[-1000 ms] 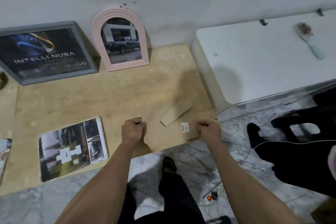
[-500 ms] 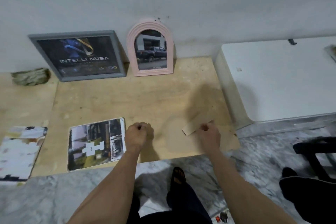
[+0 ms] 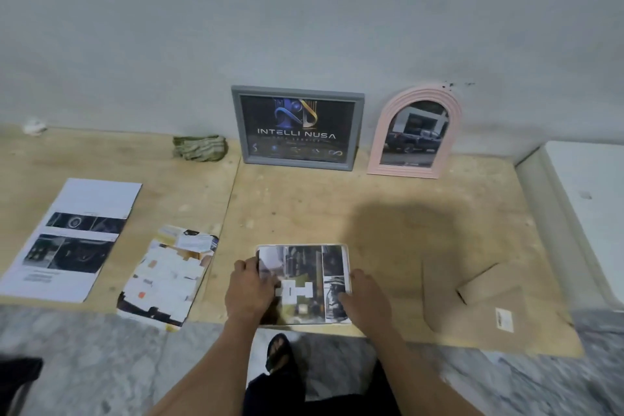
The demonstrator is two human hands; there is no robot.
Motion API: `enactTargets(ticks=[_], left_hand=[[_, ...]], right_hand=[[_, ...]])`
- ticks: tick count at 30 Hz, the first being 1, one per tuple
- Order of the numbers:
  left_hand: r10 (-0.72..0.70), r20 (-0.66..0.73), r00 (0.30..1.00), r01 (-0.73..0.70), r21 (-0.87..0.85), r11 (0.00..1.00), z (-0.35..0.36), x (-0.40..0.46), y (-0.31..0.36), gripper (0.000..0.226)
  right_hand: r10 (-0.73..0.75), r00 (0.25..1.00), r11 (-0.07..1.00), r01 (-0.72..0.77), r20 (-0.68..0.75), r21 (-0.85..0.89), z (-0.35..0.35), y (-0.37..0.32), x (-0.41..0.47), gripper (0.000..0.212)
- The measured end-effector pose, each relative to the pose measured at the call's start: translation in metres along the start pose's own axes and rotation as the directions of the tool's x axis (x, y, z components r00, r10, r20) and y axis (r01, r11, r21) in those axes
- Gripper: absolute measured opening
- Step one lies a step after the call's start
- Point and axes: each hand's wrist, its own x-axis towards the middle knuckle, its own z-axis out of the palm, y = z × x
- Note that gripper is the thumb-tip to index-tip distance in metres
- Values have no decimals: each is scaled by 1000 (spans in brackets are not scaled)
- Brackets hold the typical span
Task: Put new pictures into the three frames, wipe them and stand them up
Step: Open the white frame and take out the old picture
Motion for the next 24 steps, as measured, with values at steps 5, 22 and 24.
enactTargets(ticks=[5, 22, 24], left_hand=[[108, 58, 992, -115, 131, 985, 2, 5, -16, 65], [155, -54, 986, -144, 177, 974, 7, 21, -4, 52], [223, -157, 962, -195, 173, 965, 6, 15, 0, 38]], right_hand=[[35, 989, 998, -41, -144, -40, 21, -12, -8, 38], [26, 985, 999, -33, -168, -38, 26, -10, -7, 45], [2, 988, 999, -7, -155, -37, 24, -9, -7, 44]])
